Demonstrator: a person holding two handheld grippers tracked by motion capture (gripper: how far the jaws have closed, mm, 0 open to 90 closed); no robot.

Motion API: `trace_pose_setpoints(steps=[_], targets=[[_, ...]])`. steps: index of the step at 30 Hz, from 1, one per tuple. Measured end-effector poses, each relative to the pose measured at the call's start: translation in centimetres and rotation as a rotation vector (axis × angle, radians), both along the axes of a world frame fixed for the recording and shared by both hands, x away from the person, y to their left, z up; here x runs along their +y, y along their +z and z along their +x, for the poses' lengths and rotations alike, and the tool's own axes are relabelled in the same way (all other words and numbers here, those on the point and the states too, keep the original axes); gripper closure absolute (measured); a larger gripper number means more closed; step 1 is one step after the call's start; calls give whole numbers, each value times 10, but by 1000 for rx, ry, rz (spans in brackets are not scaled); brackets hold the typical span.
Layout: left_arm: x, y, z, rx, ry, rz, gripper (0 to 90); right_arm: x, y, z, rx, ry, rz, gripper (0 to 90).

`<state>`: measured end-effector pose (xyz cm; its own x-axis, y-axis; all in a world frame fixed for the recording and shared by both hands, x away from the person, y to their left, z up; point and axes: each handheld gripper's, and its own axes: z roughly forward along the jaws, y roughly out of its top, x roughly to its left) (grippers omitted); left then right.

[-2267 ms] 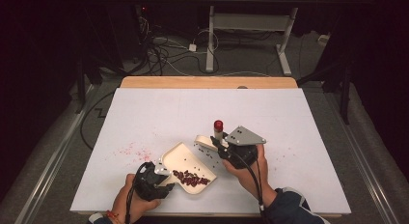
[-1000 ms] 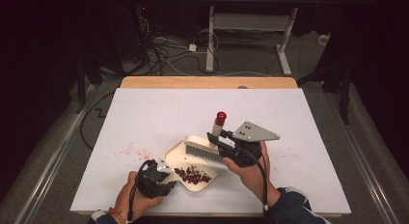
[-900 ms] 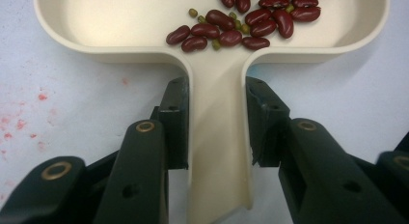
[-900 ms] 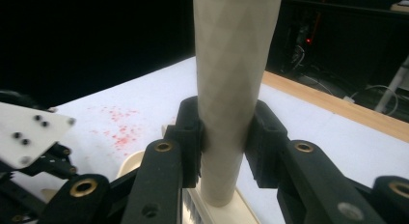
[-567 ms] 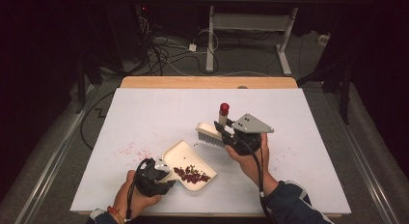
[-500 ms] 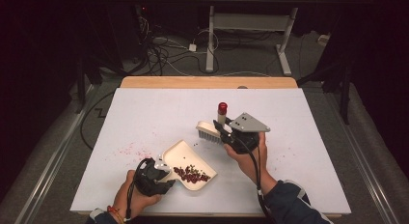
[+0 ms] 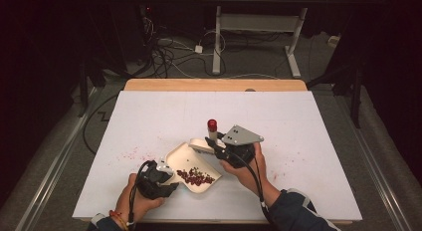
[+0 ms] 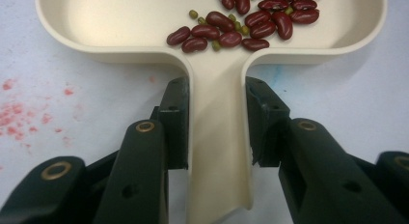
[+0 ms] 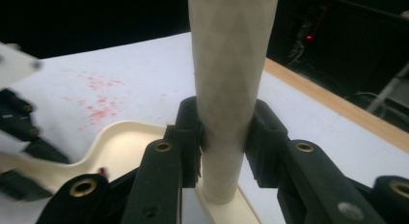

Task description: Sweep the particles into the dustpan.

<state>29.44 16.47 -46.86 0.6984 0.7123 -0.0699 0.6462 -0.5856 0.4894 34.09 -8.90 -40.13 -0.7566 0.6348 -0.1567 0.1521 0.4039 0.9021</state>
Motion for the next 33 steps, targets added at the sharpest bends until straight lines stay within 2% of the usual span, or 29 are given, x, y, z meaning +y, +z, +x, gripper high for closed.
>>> trace_pose_setpoints(steps=[3,6,10,14,19,23,25,30,33], targets=[[1,0,2,3,1,2,638,-3,5,-7,23,39,14,702],[1,-1,3,2,8,2,638,-7,13,-10,62,70,62,703],[3,-2,7,1,17,-4,638,-11,20,-14,24,58,60,702],[5,-3,8,4,21,-11,638,-15,23,-11,16,49,73,702],[5,-3,9,3,26,-16,637,-13,17,-2,-30,6,50,702],[4,-3,9,-1,34,-19,638,-5,13,-1,-73,-1,55,702],[3,-4,8,-3,44,-22,638,1,11,0,-94,-2,33,702],[0,-2,6,-13,58,-11,638,17,1,3,-69,-8,13,702],[-2,-1,3,-23,74,-11,640,29,-2,-5,-60,22,1,703]])
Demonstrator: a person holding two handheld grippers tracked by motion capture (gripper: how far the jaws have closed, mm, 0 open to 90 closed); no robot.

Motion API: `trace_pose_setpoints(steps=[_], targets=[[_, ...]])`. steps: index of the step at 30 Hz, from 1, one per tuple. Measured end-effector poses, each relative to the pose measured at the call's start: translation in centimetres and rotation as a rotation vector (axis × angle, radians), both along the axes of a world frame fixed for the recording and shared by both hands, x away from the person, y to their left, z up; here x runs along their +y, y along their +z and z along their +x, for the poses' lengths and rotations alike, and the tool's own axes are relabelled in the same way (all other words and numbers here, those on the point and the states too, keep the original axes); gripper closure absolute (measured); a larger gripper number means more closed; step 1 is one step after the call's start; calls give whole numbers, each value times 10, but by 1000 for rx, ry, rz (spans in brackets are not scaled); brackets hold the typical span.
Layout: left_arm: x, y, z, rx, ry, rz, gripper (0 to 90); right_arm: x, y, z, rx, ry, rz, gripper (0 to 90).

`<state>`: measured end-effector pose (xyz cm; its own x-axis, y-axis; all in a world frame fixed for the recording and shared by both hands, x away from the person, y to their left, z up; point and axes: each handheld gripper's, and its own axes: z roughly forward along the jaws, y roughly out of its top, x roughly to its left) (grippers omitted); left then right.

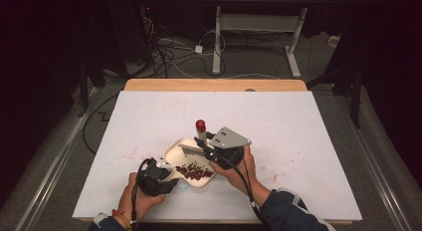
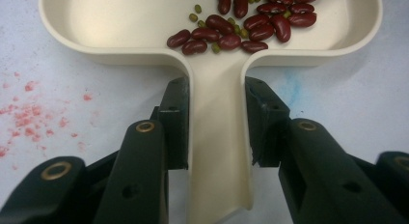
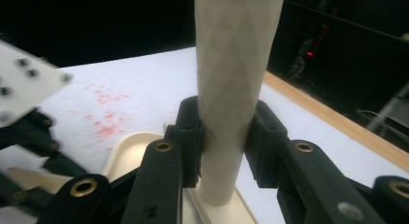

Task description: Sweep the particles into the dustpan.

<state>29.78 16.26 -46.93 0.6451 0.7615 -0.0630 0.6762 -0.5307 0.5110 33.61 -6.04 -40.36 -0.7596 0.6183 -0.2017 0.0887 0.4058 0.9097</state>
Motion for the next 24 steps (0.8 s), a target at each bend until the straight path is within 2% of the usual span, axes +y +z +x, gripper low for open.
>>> trace_pose_setpoints(steps=[4,8,14,20,24], targets=[[0,-1,1,2,0,-5,639,7,-1,-11,-1,54,-23,702],[2,-1,2,4,-4,-9,638,6,2,-13,24,66,-11,702],[5,-2,3,3,4,-17,638,3,6,-14,41,67,12,702],[7,-3,7,4,14,-18,639,-9,18,-14,15,47,63,702],[7,-3,8,4,15,-19,639,-18,26,-11,6,39,80,702]])
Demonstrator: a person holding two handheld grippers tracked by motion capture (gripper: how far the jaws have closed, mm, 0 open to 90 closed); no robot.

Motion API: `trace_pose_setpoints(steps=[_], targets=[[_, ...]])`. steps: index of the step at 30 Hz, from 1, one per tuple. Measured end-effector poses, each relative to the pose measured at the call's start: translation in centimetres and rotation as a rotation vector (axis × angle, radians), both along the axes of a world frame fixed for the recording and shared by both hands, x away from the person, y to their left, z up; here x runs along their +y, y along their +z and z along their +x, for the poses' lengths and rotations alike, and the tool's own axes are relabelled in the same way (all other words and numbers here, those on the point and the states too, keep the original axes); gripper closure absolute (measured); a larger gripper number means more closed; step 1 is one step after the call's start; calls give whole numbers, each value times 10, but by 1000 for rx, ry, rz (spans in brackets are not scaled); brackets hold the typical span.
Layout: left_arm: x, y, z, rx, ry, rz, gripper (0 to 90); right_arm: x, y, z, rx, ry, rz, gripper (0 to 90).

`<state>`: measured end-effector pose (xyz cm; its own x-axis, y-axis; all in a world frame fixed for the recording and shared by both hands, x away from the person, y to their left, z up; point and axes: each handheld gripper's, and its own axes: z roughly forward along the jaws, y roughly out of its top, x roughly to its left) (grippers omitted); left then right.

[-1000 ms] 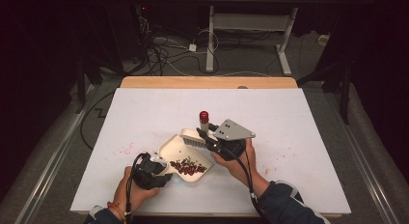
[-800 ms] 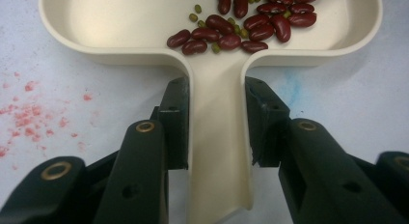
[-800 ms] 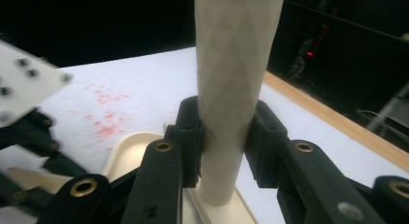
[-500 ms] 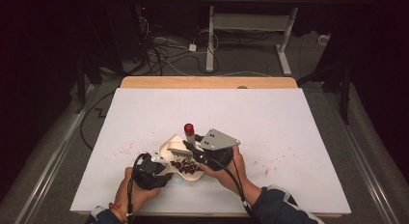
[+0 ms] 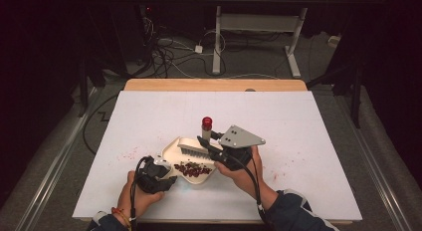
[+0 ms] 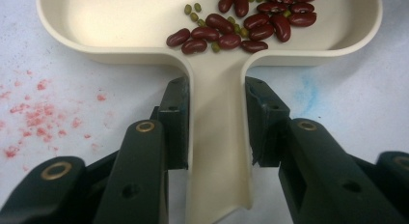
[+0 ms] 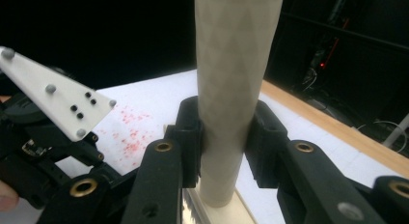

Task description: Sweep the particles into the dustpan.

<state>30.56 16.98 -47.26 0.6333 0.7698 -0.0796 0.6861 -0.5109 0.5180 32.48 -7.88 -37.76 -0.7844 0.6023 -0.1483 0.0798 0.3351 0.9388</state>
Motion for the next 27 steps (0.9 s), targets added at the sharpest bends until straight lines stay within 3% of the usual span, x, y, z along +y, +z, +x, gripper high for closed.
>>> trace_pose_setpoints(steps=[11,17,22,27], targets=[[2,-1,2,-2,-4,1,639,-32,22,10,-6,-63,34,701],[3,-2,5,-8,2,3,639,-49,27,13,-10,-80,24,701],[5,-3,6,-26,12,8,639,-69,33,11,25,-67,7,701],[6,-4,7,-31,27,-3,639,-100,47,3,55,-57,6,701]])
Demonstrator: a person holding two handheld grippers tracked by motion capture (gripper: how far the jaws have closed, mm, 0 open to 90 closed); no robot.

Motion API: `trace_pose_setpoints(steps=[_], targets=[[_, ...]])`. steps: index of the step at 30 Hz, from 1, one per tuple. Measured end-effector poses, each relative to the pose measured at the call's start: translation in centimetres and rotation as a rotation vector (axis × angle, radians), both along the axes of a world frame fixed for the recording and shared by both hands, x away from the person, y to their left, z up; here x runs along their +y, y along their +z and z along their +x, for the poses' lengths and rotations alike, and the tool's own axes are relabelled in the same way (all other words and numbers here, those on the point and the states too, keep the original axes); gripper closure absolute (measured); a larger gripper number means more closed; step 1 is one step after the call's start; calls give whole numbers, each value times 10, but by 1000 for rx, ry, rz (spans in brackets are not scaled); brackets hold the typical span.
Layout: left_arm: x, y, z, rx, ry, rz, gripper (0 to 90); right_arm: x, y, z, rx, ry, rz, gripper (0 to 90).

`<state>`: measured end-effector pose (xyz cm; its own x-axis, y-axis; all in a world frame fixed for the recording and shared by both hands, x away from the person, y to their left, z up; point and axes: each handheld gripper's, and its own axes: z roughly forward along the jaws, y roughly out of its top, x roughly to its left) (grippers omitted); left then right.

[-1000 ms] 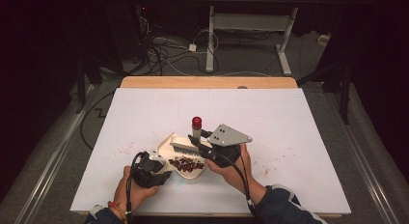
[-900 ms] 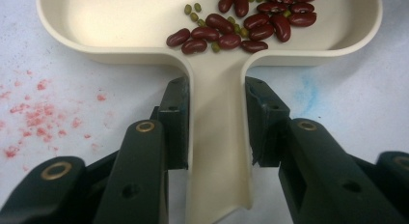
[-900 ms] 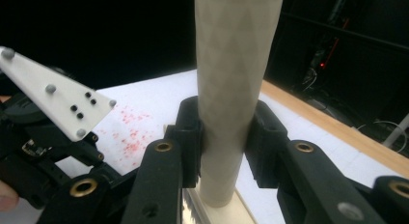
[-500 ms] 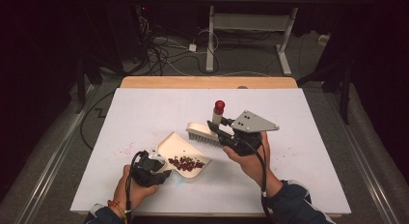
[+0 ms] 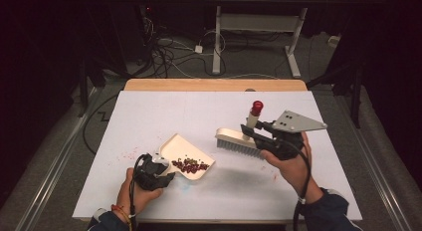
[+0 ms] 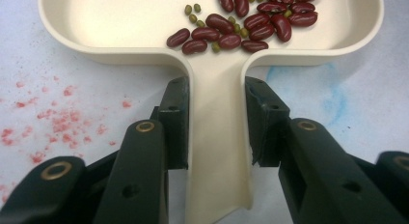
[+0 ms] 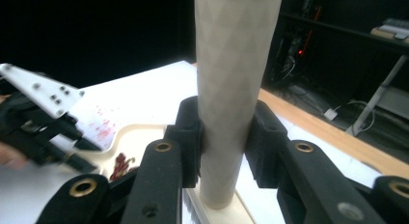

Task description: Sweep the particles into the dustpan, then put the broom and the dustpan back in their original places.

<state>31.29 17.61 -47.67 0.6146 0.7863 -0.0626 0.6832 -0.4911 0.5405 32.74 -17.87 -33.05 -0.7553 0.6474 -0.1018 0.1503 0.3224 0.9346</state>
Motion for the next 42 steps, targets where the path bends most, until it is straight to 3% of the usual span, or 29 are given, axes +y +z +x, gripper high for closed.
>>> trace_pose_setpoints(steps=[7,15,21,25,32,36,42], targets=[[3,1,2,-8,38,-10,639,-48,1,-11,56,4,-49,700],[11,1,8,-22,90,-9,640,-102,-4,-16,134,-53,-69,701],[15,0,15,-41,132,-2,639,-126,-3,-23,182,-47,-92,700],[17,-1,20,-41,172,-13,639,-131,-7,-23,220,-17,-105,700],[25,-2,30,-57,258,-21,638,-125,-24,-7,299,32,-145,699],[27,-2,40,-58,302,-33,639,-125,-28,1,332,18,-132,698],[24,-3,53,-59,357,-40,638,-119,-29,15,332,-9,-127,697]])
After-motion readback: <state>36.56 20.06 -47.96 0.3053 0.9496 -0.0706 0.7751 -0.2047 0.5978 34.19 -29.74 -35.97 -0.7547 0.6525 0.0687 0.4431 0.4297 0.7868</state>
